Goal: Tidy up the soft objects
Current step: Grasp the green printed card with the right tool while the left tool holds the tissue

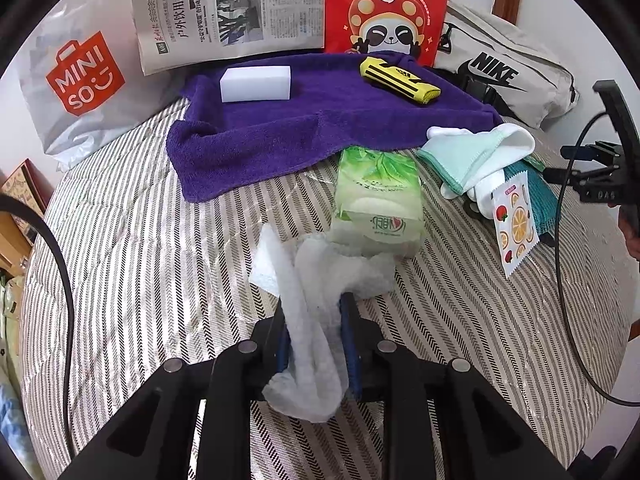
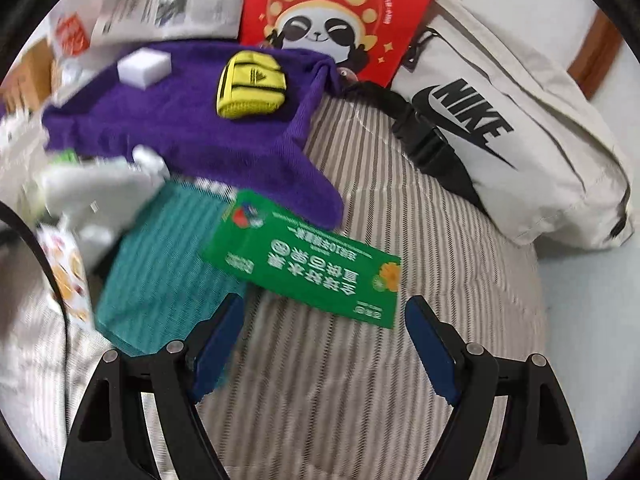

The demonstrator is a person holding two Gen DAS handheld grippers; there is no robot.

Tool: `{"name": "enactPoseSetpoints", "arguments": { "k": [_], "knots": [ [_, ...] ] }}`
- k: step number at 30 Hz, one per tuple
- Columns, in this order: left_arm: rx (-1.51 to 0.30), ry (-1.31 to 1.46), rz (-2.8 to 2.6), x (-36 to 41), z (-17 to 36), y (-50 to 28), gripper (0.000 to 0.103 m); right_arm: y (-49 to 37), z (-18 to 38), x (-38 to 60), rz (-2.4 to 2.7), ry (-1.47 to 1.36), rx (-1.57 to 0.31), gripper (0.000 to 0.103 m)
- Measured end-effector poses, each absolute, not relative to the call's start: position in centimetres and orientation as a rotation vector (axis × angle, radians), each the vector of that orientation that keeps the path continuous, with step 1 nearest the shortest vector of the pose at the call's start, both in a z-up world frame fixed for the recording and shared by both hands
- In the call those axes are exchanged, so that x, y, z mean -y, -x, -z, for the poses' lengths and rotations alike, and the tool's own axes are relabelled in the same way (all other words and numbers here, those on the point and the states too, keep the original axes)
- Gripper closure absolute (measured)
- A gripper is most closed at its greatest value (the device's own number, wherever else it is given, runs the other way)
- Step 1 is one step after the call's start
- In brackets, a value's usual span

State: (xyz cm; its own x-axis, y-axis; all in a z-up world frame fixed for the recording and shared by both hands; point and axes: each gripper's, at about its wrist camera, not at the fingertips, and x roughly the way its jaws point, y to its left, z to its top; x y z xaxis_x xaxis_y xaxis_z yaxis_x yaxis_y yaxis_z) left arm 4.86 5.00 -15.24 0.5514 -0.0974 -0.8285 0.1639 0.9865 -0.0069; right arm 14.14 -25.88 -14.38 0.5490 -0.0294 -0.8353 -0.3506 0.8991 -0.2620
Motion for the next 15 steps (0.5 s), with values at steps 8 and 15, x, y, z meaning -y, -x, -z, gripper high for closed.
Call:
{"name": "enactPoseSetpoints", "arguments": {
  "k": [8, 15],
  "knots": [
    [-0.986, -0.085, 0.158, -4.9, 15.2, -5.0, 0.081, -16.0, 16.0, 25.4, -0.174, 0.5, -0.919, 0.02],
    [-0.987, -0.089, 0.158, -4.9, 15.3, -5.1, 0.08, -17.1, 15.9, 24.8, -0.267, 0.461, -0.927, 0.08]
  ]
}}
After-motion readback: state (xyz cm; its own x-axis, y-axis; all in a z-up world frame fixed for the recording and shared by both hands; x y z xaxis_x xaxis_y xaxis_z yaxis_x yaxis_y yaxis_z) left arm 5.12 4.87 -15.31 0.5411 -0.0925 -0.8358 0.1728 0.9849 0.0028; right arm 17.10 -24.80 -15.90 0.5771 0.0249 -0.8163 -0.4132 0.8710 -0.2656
